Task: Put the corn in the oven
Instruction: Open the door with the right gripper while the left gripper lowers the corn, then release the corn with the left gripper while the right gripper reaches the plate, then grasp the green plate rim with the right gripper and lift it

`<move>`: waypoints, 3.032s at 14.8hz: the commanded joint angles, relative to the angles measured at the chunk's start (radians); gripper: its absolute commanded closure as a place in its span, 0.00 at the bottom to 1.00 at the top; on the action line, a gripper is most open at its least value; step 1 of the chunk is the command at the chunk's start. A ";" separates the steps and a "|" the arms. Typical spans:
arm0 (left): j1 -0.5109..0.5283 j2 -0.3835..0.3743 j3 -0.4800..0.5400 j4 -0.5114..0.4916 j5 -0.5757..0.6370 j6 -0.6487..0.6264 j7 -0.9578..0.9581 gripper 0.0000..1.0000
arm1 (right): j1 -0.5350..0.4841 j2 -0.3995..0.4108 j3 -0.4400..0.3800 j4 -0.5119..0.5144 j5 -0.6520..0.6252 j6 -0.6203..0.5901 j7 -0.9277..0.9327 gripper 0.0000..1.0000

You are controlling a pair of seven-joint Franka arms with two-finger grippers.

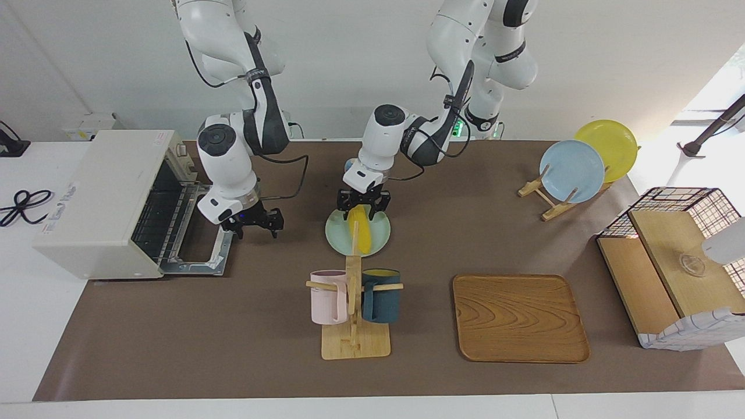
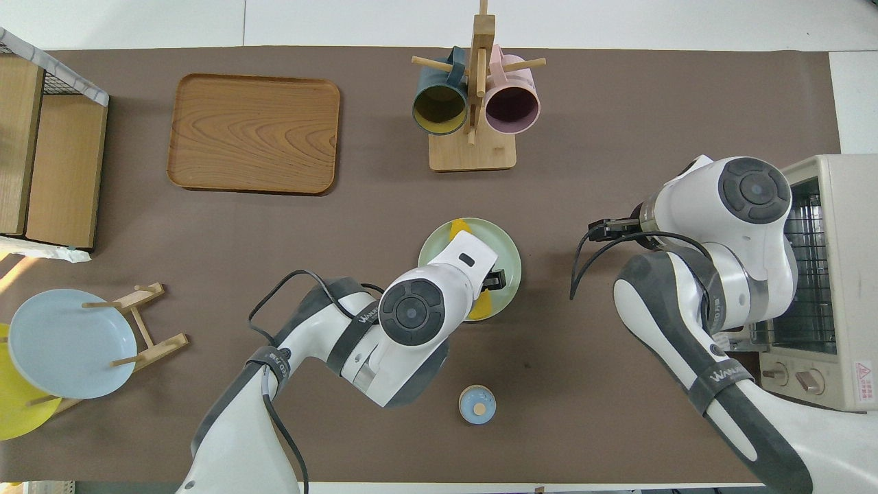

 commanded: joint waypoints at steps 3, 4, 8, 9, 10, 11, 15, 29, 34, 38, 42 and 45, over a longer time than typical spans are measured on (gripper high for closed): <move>0.128 -0.184 -0.001 0.007 0.001 -0.284 0.162 0.00 | 0.011 0.015 -0.004 0.060 0.023 -0.060 -0.024 0.00; 0.159 -0.218 -0.001 0.012 0.001 -0.340 0.197 0.00 | 0.031 0.015 -0.004 0.081 0.023 -0.080 -0.022 0.00; 0.309 -0.286 0.004 0.081 0.001 -0.551 0.324 0.00 | 0.149 0.055 -0.006 0.245 0.037 -0.221 0.063 0.00; 0.361 -0.306 0.004 0.093 0.002 -0.592 0.379 0.00 | 0.181 0.058 -0.006 0.273 0.037 -0.236 0.111 0.00; 0.413 -0.327 0.004 0.096 0.007 -0.621 0.429 0.00 | 0.229 0.075 -0.006 0.312 0.035 -0.253 0.161 0.00; 0.467 -0.349 0.004 0.101 0.029 -0.646 0.465 0.00 | 0.266 0.098 -0.006 0.352 0.035 -0.257 0.192 0.00; 0.608 -0.375 0.004 0.193 0.073 -0.795 0.605 0.00 | 0.454 0.242 -0.006 0.516 0.015 -0.246 0.436 0.00; 0.676 -0.424 -0.004 0.268 0.137 -0.958 0.684 0.00 | 0.579 0.320 -0.004 0.331 -0.094 0.027 0.544 0.57; 0.668 -0.363 -0.001 0.283 0.116 -0.901 0.684 0.00 | 0.581 0.307 -0.004 0.304 -0.094 0.021 0.548 0.94; 0.670 -0.340 -0.010 0.293 0.114 -0.890 0.682 0.00 | 0.587 0.308 -0.006 0.358 -0.135 -0.084 0.544 1.00; 0.676 -0.350 -0.010 0.336 0.114 -0.982 0.687 0.00 | 0.584 0.316 -0.006 0.487 -0.245 -0.288 0.527 1.00; 0.673 -0.355 -0.010 0.334 0.114 -0.987 0.685 0.00 | 0.574 0.314 -0.006 0.489 -0.308 -0.367 0.527 1.00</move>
